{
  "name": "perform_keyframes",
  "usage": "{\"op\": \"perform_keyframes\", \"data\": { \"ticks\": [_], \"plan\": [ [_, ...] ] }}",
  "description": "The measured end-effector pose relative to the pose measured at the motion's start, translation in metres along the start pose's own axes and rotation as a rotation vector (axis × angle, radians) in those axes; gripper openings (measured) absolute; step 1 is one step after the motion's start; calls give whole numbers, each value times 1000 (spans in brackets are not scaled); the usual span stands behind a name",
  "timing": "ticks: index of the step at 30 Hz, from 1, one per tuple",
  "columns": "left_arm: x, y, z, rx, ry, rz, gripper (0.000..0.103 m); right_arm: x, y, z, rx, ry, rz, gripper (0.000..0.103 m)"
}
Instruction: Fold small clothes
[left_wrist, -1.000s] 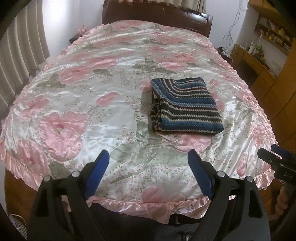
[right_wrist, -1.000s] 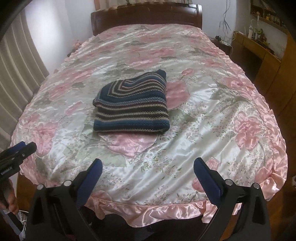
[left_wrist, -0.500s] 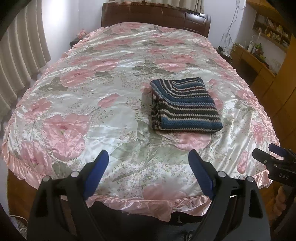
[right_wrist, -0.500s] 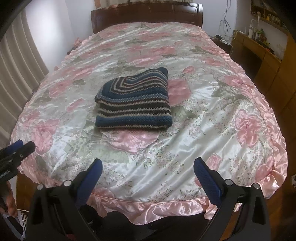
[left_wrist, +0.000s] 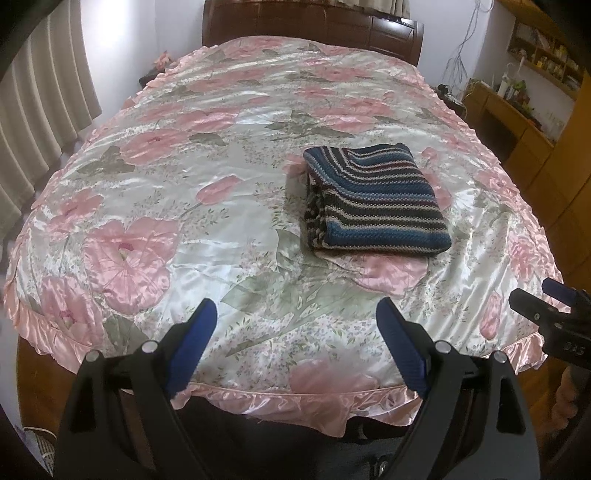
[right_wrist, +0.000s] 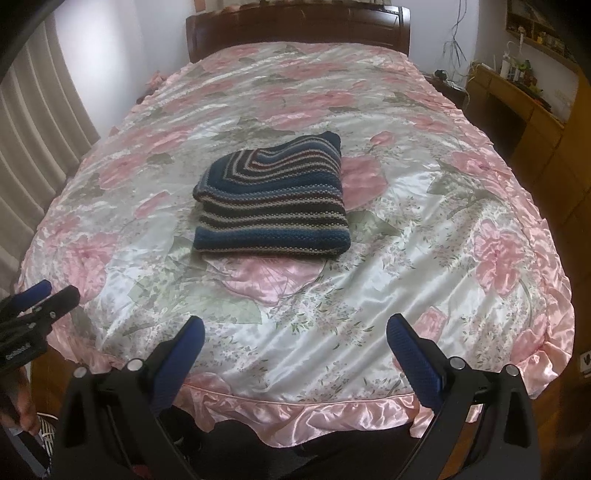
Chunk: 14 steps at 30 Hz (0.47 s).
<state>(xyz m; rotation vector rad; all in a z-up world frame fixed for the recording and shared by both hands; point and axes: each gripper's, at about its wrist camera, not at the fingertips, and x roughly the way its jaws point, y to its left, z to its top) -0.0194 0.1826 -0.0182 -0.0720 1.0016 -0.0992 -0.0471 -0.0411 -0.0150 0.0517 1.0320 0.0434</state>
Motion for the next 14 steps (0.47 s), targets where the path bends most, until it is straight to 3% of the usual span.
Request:
{"op": "perform_keyframes", "data": {
  "ticks": [14],
  "plan": [
    [-1, 0, -2, 1, 0, 2, 88, -2, -5, 0, 1, -2, -5, 99]
  ]
}}
